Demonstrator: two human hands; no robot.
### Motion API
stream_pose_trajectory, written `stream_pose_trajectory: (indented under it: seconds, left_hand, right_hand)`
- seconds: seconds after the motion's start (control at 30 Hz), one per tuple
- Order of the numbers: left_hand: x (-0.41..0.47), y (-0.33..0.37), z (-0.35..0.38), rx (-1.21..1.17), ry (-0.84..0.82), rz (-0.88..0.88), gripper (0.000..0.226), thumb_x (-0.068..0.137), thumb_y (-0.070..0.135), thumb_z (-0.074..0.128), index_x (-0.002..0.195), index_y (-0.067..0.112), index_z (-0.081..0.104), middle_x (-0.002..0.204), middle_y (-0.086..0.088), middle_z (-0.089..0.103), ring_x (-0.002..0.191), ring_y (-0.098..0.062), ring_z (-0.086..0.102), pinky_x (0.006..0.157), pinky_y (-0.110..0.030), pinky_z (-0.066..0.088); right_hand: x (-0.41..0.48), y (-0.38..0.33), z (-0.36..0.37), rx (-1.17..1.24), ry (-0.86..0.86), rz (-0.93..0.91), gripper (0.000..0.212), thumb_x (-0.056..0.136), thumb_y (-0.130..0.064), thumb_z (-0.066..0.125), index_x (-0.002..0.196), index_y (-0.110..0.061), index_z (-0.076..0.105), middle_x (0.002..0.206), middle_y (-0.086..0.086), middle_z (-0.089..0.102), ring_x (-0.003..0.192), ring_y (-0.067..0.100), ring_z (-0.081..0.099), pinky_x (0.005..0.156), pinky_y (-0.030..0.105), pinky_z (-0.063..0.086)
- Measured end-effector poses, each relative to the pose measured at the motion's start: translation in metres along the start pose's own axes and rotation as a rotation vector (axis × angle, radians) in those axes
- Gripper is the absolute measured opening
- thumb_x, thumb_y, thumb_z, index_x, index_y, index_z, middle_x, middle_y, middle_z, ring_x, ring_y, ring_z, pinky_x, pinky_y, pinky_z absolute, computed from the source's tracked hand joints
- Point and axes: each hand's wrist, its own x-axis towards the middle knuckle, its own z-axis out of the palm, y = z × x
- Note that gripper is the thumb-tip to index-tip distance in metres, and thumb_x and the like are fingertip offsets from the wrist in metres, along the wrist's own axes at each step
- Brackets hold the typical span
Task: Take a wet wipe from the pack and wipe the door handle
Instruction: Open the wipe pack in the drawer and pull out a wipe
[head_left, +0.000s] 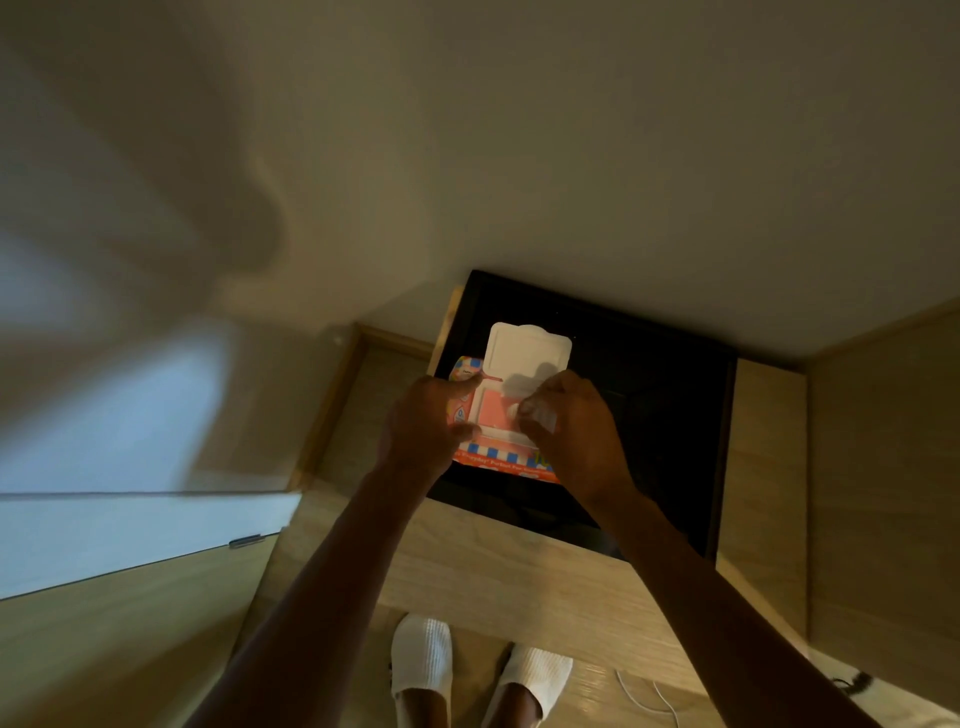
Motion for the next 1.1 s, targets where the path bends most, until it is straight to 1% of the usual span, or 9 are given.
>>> stream_pose_trajectory:
  seconds: [0.17, 0.4, 0.53, 0.67, 0.73, 0.8, 0.87, 0.97, 1.1]
  left_hand:
    - [0.001, -0.001, 0.001, -0.02, -0.006, -0.009, 0.063, 0.078, 0.022, 0.076, 0.135, 0.027, 0.051, 0.119, -0.01, 0.058, 0.105, -0.022, 0.063, 0.081, -0.037, 0.059]
    - [0.001, -0.002, 0.002, -0.022, -0.001, -0.002, 0.063, 0.077, 0.022, 0.077, 0.134, 0.027, 0.052, 0.118, -0.01, 0.058, 0.104, -0.022, 0.063, 0.081, -0.04, 0.058]
    - [0.001, 0.0, 0.002, -0.012, 0.016, -0.002, 0.062, 0.077, 0.02, 0.076, 0.134, 0.027, 0.052, 0.119, -0.01, 0.058, 0.106, -0.023, 0.062, 0.082, -0.038, 0.058]
    - [-0.001, 0.003, 0.001, 0.005, 0.014, -0.005, 0.062, 0.078, 0.02, 0.076, 0.135, 0.026, 0.051, 0.121, -0.01, 0.056, 0.108, -0.022, 0.061, 0.084, -0.033, 0.056]
    - [-0.001, 0.004, 0.001, 0.009, 0.015, -0.003, 0.063, 0.079, 0.02, 0.075, 0.136, 0.025, 0.05, 0.122, -0.009, 0.056, 0.11, -0.022, 0.059, 0.086, -0.032, 0.055]
    - [-0.001, 0.004, 0.001, 0.009, 0.016, -0.003, 0.063, 0.078, 0.02, 0.076, 0.136, 0.026, 0.051, 0.122, -0.01, 0.056, 0.111, -0.023, 0.059, 0.086, -0.033, 0.054]
    - [0.0, 0.004, 0.001, 0.016, 0.019, -0.009, 0.063, 0.078, 0.021, 0.076, 0.136, 0.027, 0.051, 0.121, -0.01, 0.056, 0.11, -0.023, 0.059, 0.086, -0.034, 0.055]
    - [-0.001, 0.003, 0.002, 0.019, 0.026, -0.011, 0.064, 0.078, 0.021, 0.076, 0.136, 0.03, 0.05, 0.12, -0.009, 0.057, 0.108, -0.022, 0.061, 0.084, -0.036, 0.057]
    - [-0.002, 0.004, 0.002, 0.02, 0.025, 0.002, 0.063, 0.079, 0.02, 0.075, 0.136, 0.026, 0.05, 0.121, -0.01, 0.058, 0.108, -0.022, 0.061, 0.085, -0.035, 0.056]
  right_hand:
    - [0.0, -0.001, 0.005, -0.037, 0.04, -0.012, 0.022, 0.088, -0.027, 0.064, 0.101, -0.011, 0.07, 0.117, 0.007, 0.056, 0.109, 0.02, 0.048, 0.097, 0.032, 0.042]
    - [0.005, 0.005, 0.007, 0.035, 0.021, -0.015, 0.013, 0.09, -0.024, 0.061, 0.094, -0.013, 0.068, 0.111, 0.001, 0.052, 0.1, 0.008, 0.041, 0.081, 0.01, 0.029]
    - [0.009, 0.006, 0.002, 0.077, -0.03, -0.003, 0.011, 0.091, -0.019, 0.059, 0.092, -0.012, 0.067, 0.113, 0.007, 0.054, 0.106, 0.02, 0.048, 0.095, 0.027, 0.039]
    - [0.009, 0.001, -0.003, 0.224, -0.07, 0.074, 0.011, 0.093, -0.015, 0.056, 0.086, -0.019, 0.063, 0.11, 0.003, 0.053, 0.106, 0.017, 0.05, 0.1, 0.034, 0.041]
    - [0.008, -0.004, -0.007, 0.432, -0.037, 0.165, 0.02, 0.093, -0.009, 0.056, 0.08, -0.025, 0.058, 0.108, 0.003, 0.054, 0.101, 0.013, 0.055, 0.092, 0.027, 0.048]
    - [0.007, -0.006, -0.01, 0.546, -0.007, 0.191, 0.015, 0.093, -0.006, 0.055, 0.083, -0.018, 0.058, 0.105, 0.003, 0.055, 0.09, 0.005, 0.057, 0.081, 0.016, 0.052]
    - [0.007, -0.004, -0.013, 0.511, -0.007, 0.131, 0.015, 0.091, -0.006, 0.057, 0.083, -0.018, 0.057, 0.101, 0.0, 0.056, 0.083, -0.002, 0.056, 0.082, 0.016, 0.052]
    - [0.007, 0.004, -0.013, 0.342, 0.001, 0.071, 0.018, 0.083, -0.019, 0.07, 0.085, -0.028, 0.056, 0.099, -0.009, 0.053, 0.085, 0.0, 0.055, 0.076, 0.012, 0.047]
    - [0.007, 0.013, -0.002, 0.118, -0.006, 0.021, 0.034, 0.076, -0.026, 0.077, 0.104, -0.015, 0.063, 0.109, -0.002, 0.053, 0.101, 0.01, 0.05, 0.09, 0.022, 0.042]
